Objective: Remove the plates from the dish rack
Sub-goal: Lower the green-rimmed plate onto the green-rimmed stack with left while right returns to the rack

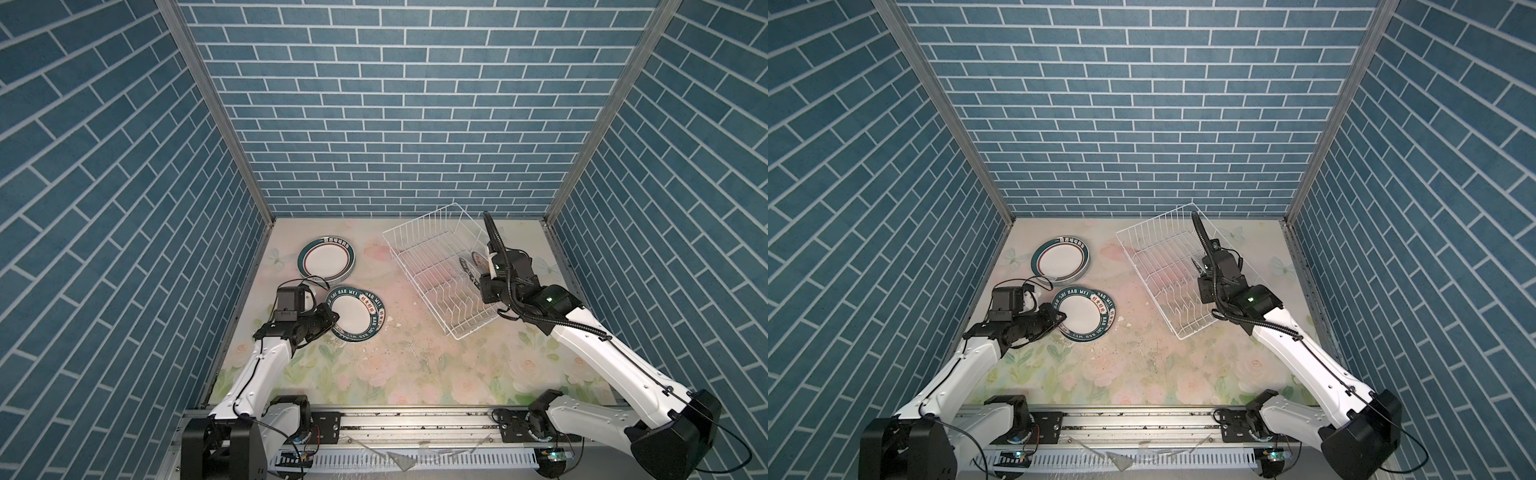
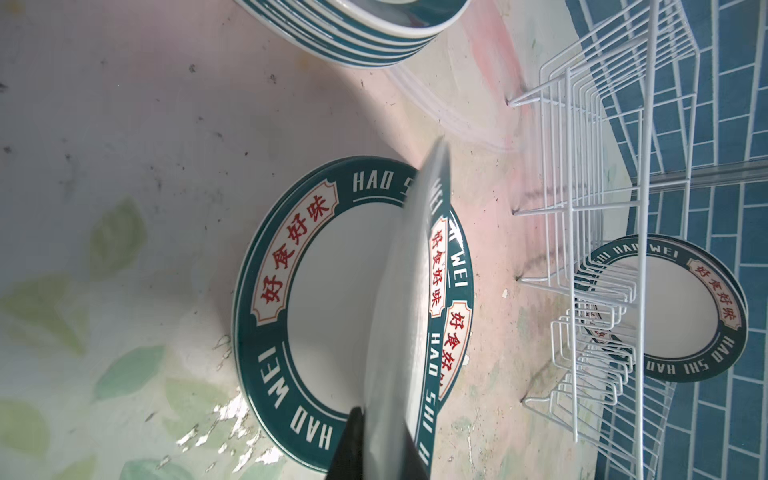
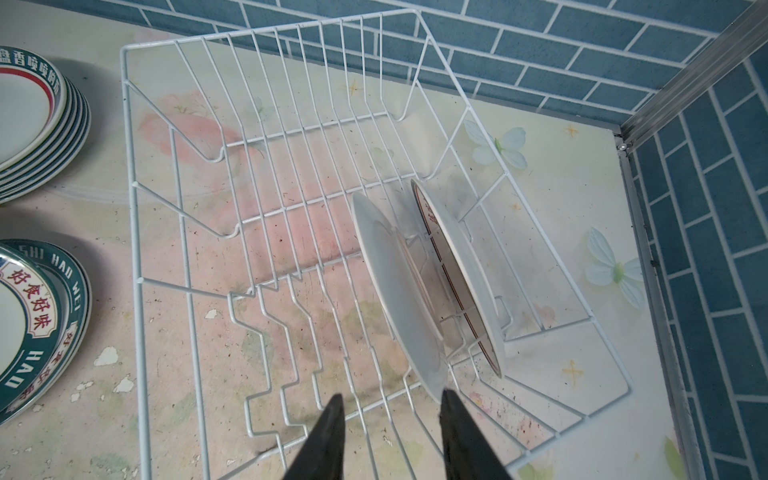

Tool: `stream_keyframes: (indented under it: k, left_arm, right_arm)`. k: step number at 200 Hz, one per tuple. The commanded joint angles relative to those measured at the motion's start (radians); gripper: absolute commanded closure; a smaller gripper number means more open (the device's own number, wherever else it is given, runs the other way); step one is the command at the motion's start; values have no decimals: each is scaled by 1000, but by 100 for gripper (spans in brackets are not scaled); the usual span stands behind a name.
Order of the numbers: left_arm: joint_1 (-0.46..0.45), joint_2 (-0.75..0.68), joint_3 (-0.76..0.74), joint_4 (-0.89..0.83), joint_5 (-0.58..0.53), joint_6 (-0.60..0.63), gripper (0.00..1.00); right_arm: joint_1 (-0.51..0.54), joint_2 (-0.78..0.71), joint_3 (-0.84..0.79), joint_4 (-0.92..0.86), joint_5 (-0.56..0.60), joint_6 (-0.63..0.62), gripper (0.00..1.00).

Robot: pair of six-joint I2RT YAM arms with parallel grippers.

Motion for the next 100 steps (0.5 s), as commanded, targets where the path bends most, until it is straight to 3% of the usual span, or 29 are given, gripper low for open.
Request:
stream_keyframes:
  k: [1,66,100]
  left_arm:
    - [7,5,-7,25,2,10,79]
    - [7,91,16,-1,-9,35,52]
    - [6,113,22,-18,-24,45,47]
  right_arm:
    - [3,0,-14,3,-8,-29,61]
    - [3,15,-8,-3,-21,-33,61]
    - [3,12,-9,2,-40,-35,61]
